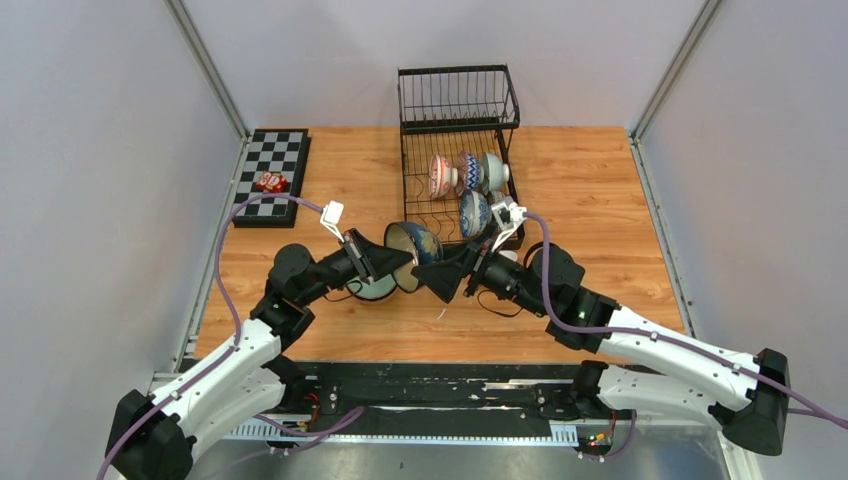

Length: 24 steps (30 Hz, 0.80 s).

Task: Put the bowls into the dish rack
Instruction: Adjust the bowl.

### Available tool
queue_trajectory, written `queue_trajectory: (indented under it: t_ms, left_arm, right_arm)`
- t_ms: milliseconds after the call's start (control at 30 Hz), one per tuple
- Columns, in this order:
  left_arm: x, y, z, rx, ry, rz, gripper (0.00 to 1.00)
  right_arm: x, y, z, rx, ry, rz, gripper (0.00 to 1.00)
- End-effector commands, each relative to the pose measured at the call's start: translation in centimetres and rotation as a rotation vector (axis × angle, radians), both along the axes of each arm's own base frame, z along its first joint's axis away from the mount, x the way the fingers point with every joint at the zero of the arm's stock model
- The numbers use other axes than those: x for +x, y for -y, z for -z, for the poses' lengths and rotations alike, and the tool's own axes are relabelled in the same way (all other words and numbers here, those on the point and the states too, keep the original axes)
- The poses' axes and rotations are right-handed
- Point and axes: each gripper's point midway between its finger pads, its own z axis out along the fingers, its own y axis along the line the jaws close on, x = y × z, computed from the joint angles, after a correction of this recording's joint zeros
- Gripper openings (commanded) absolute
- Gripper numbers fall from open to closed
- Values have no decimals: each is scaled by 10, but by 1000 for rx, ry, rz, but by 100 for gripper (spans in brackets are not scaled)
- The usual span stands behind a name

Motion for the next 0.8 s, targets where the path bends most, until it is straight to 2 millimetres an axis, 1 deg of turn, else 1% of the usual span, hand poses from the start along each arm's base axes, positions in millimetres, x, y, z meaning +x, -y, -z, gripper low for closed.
queue_trajectory:
  t_ms: [0,567,767]
  left_arm:
    - [4,-2,-24,-52,62,-25,0]
    - [6,0,-27,-35,45,-25,0]
    - [8,2,-24,-11,7,-23,0]
  right_arm:
    - [-18,-9,-36,120,31,-99,96]
    - [-19,-13,-38,106,62,-111,96]
    - [-23,-15,-36,87,88,-135,100]
